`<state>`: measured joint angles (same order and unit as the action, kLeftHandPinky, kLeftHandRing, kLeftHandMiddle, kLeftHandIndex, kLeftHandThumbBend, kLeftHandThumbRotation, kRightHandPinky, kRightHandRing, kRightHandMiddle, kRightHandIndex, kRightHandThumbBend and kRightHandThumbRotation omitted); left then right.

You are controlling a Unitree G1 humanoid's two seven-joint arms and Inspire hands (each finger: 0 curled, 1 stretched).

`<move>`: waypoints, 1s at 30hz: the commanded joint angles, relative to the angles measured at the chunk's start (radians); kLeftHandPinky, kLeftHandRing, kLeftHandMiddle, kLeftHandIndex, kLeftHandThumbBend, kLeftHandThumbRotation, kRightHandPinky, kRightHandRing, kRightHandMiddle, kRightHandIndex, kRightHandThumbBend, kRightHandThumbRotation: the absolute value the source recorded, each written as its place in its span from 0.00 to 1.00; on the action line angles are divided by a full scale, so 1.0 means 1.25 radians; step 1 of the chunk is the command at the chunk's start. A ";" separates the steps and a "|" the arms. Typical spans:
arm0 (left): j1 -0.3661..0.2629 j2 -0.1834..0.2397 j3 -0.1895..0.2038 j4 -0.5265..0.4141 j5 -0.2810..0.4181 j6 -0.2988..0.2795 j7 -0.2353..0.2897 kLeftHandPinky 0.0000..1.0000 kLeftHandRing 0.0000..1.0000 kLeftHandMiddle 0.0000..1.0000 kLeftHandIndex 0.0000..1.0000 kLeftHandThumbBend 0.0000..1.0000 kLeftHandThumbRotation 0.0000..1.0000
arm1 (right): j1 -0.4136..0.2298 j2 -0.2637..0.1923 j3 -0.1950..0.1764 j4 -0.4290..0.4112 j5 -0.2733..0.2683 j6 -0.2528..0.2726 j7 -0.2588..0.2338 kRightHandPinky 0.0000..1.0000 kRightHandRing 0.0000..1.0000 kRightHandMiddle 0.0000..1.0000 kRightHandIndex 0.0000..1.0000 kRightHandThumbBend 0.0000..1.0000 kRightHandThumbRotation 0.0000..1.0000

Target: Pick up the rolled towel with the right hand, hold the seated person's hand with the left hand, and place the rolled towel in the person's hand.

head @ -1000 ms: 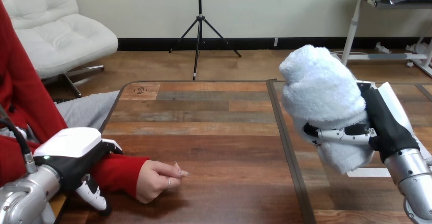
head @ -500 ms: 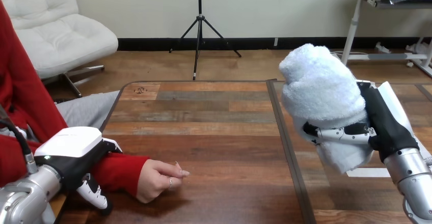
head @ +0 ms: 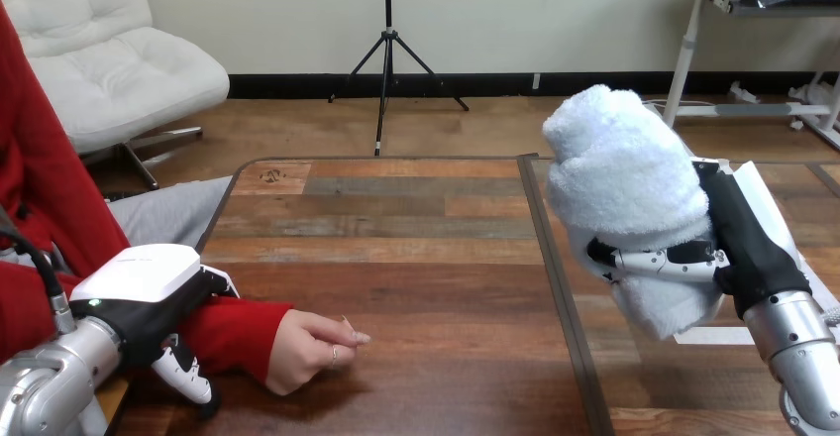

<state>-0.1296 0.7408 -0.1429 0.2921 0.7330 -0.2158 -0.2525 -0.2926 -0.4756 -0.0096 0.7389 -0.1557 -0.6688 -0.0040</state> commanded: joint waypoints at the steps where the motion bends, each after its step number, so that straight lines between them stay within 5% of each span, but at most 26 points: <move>1: -0.045 -0.002 -0.009 0.026 -0.015 -0.006 0.021 0.49 0.61 0.65 0.65 0.93 0.01 | -0.029 -0.003 -0.029 -0.053 0.017 -0.011 -0.004 0.21 0.27 0.35 0.44 0.73 0.00; 23: -0.046 -0.039 -0.034 0.071 -0.028 -0.015 0.054 0.47 0.58 0.61 0.59 0.88 0.03 | -0.027 0.000 -0.033 -0.060 0.024 -0.006 0.007 0.21 0.26 0.35 0.44 0.73 0.00; 30: -0.047 -0.047 -0.038 0.102 -0.031 -0.065 0.110 0.43 0.52 0.55 0.54 0.86 0.05 | -0.027 0.000 -0.034 -0.064 0.021 -0.003 0.003 0.20 0.26 0.34 0.44 0.73 0.00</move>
<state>-0.1534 0.7255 -0.1544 0.3793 0.7047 -0.2641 -0.1677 -0.2772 -0.4753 -0.0140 0.7243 -0.1546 -0.6637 0.0084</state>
